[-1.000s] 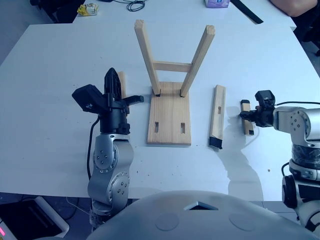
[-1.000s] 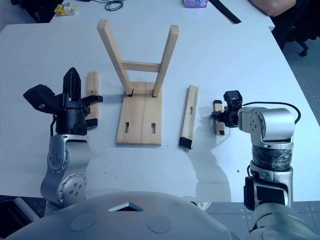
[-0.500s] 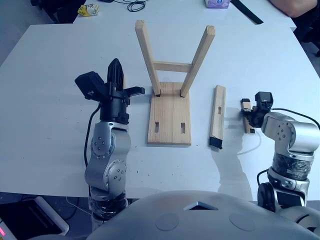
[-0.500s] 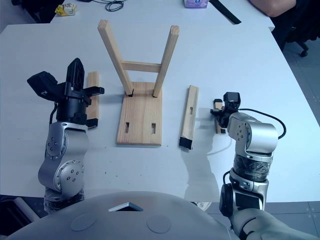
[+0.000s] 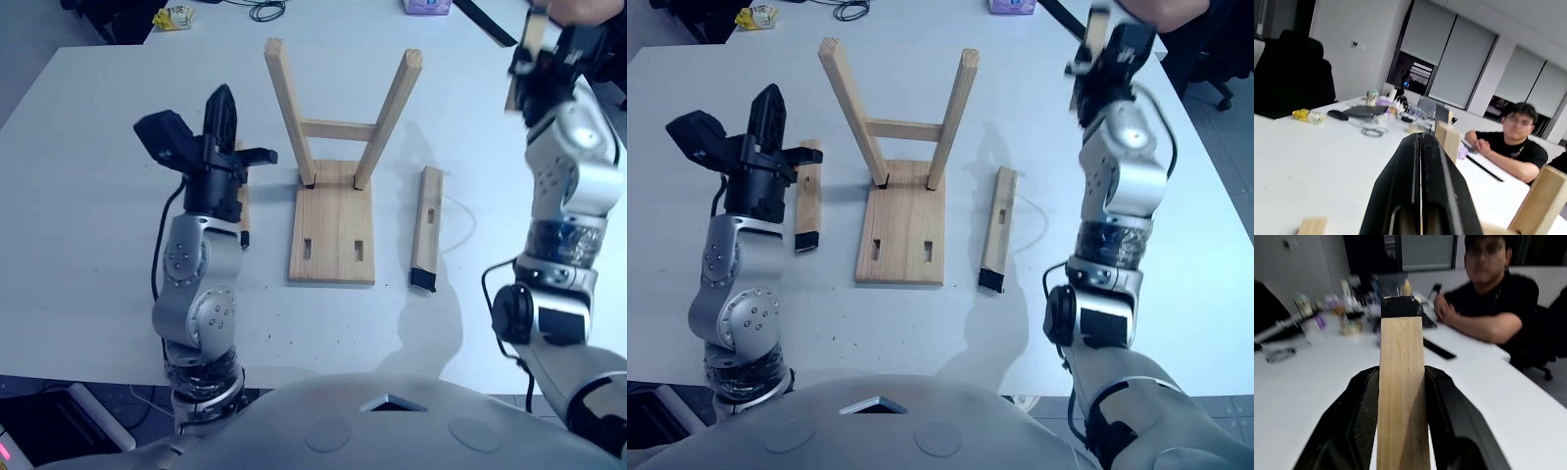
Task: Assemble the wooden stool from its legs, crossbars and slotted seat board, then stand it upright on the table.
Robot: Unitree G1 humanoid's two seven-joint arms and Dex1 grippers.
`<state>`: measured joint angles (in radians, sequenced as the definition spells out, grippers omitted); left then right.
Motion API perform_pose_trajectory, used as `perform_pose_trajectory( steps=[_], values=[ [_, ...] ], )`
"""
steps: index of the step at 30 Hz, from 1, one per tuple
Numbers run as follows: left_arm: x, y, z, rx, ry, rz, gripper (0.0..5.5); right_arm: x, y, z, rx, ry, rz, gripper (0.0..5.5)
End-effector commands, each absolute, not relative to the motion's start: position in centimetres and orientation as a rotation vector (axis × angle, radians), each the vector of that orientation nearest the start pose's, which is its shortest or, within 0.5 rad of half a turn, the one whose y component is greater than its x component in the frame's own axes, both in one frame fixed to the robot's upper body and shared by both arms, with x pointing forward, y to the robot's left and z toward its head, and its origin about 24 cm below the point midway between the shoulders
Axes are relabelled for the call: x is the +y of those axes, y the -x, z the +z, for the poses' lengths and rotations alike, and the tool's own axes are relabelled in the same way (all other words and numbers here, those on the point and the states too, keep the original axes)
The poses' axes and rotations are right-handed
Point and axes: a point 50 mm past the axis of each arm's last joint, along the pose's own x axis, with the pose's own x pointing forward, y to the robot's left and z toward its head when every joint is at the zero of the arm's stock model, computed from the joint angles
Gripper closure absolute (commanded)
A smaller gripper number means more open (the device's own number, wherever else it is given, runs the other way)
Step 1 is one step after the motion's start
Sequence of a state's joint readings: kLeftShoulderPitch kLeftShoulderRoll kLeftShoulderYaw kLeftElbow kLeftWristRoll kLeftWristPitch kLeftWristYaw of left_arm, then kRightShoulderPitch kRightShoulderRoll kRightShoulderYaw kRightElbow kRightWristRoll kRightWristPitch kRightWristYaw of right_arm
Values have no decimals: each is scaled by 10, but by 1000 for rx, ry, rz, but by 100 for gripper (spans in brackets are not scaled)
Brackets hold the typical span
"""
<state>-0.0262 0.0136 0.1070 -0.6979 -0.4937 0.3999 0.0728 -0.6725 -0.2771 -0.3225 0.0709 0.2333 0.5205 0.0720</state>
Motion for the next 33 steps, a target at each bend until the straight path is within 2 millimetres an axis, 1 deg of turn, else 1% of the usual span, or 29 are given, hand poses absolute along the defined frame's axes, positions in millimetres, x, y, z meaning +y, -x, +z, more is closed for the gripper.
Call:
perform_pose_trajectory(
  steps=[1,3,5,8,11,13,15,17,19,21,23,25,29,33],
  values=[
    [164,-220,189,-422,497,-201,550,-181,-337,246,-296,-276,391,419],
    [160,-218,197,-442,519,-316,550,-166,-323,258,-316,-287,631,419],
    [157,-216,199,-422,519,-434,550,-162,-311,259,-292,-264,809,419],
    [150,-215,196,-357,518,-610,550,-162,-295,256,-224,-261,1057,419],
    [139,-215,189,-265,456,-815,550,-157,-278,251,-151,-235,1283,419],
    [135,-214,186,-228,425,-905,550,-152,-274,245,-94,-206,1395,419],
    [132,-214,184,-200,417,-954,550,-146,-274,239,-42,-177,1485,419],
    [127,-212,181,-164,398,-1043,550,-141,-274,232,5,-155,1552,419],
    [122,-206,178,-133,376,-1145,550,-136,-274,224,52,-141,1593,419],
    [120,-202,176,-113,359,-1206,527,-134,-273,217,84,-124,1621,419],
    [120,-201,175,-99,354,-1244,496,-136,-272,215,94,-119,1627,419],
    [122,-200,175,-97,354,-1272,461,-140,-272,218,91,-133,1627,419],
    [129,-200,172,-78,341,-1271,396,-146,-272,224,87,-148,1640,419],
    [132,-205,173,-86,349,-1270,334,-149,-271,221,101,-123,1659,419]
  ],
)
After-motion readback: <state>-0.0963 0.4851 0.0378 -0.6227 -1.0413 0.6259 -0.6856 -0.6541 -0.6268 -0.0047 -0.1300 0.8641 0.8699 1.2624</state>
